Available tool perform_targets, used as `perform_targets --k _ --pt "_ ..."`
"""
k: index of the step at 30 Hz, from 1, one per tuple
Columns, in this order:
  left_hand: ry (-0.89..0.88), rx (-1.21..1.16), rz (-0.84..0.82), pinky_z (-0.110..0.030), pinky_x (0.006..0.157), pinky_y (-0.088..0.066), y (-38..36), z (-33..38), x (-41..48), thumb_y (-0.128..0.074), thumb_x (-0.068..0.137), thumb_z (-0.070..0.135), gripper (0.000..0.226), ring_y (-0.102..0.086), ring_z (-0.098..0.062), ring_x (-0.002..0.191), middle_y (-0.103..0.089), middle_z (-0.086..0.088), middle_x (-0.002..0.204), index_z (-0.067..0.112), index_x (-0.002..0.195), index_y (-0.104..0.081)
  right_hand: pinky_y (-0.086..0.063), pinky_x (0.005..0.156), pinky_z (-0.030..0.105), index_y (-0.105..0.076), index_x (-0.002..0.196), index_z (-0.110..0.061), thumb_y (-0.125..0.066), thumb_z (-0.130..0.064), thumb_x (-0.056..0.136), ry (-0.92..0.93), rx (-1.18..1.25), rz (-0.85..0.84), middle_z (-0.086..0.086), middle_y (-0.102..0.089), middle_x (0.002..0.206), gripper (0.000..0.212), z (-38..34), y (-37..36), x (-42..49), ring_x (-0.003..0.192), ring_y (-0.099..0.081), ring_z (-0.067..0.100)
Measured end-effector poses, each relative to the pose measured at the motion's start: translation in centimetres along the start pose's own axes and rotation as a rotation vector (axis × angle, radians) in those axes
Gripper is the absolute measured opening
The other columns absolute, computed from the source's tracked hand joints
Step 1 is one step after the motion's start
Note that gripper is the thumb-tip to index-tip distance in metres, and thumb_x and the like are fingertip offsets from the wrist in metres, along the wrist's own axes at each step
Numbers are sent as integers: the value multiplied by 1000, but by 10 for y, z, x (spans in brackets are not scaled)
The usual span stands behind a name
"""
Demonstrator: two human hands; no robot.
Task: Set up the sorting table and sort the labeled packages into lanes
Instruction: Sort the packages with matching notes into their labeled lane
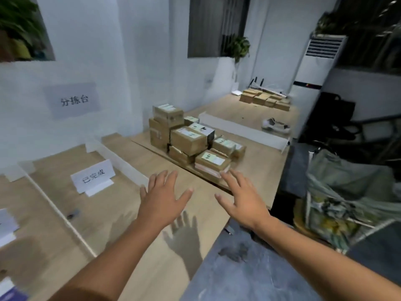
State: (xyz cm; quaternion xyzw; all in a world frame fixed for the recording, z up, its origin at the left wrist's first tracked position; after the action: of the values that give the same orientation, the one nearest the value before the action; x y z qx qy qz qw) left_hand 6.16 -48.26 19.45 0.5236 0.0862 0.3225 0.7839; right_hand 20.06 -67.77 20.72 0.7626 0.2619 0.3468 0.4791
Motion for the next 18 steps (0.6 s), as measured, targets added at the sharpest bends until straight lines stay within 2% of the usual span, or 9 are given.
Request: perform_targets --k 5,10,14,18 --pt "-16 5 -6 -51 117 -25 -77 50 94 -35 92 73 75 -22 -22 147 -33 2 160 34 155 -31 -23 121 39 -24 158 -37 -43 -64 98 -39 19 -42 2 -24 164 69 101 -6 50 150 -20 21" --pt "58 4 -55 -54 114 -30 -158 71 207 -38 94 71 70 -26 -25 146 -36 0 158 32 152 -35 -21 121 36 -21 159 -37 -43 -62 99 -56 30 -110 1 -22 165 69 191 -30 137 151 -19 18" --pt "121 -24 -71 -55 113 -34 -199 78 277 -35 93 73 69 -31 -25 143 -41 0 154 32 149 -39 -27 119 37 -24 158 -34 -45 -60 99 -22 47 -190 0 -25 163 68 239 -51 207 148 -24 19" --pt "219 -93 -95 -52 113 -36 -228 72 325 -42 94 70 71 -33 -26 143 -40 -3 155 28 151 -37 -28 116 31 -27 158 -32 -49 -56 100 36 121 -245 -3 -29 161 67 266 -76 273 146 -25 15"
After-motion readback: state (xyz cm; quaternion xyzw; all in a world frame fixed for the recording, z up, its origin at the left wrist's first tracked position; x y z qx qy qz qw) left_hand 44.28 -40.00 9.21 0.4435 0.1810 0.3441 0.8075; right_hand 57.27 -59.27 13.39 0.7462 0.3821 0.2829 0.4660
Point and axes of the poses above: each hand's wrist, its own x-axis towards the middle knuckle, its own y-axis out of the back of the hand, z = x × y, the point moved 4 cm from there along x, towards the middle knuckle
